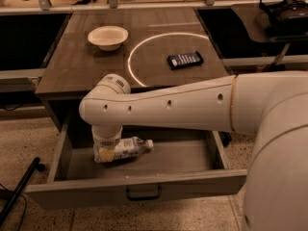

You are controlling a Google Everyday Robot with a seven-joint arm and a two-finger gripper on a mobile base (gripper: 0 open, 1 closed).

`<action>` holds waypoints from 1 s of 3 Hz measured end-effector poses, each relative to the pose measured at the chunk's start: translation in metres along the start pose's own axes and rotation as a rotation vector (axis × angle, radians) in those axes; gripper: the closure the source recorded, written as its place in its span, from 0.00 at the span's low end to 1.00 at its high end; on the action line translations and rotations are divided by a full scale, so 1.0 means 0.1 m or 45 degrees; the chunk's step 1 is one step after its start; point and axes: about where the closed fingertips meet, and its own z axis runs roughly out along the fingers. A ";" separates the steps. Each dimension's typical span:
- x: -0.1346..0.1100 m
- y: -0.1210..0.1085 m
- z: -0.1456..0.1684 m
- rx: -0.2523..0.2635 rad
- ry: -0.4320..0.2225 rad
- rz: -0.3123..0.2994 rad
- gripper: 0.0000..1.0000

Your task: Pick blue plastic bottle from top drawer and place on counter

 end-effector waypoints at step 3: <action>0.02 -0.03 -1.32 0.175 0.069 -0.029 1.00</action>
Offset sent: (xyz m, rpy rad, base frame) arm -0.0201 -0.0307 0.1425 -0.0403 -0.1587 -0.0195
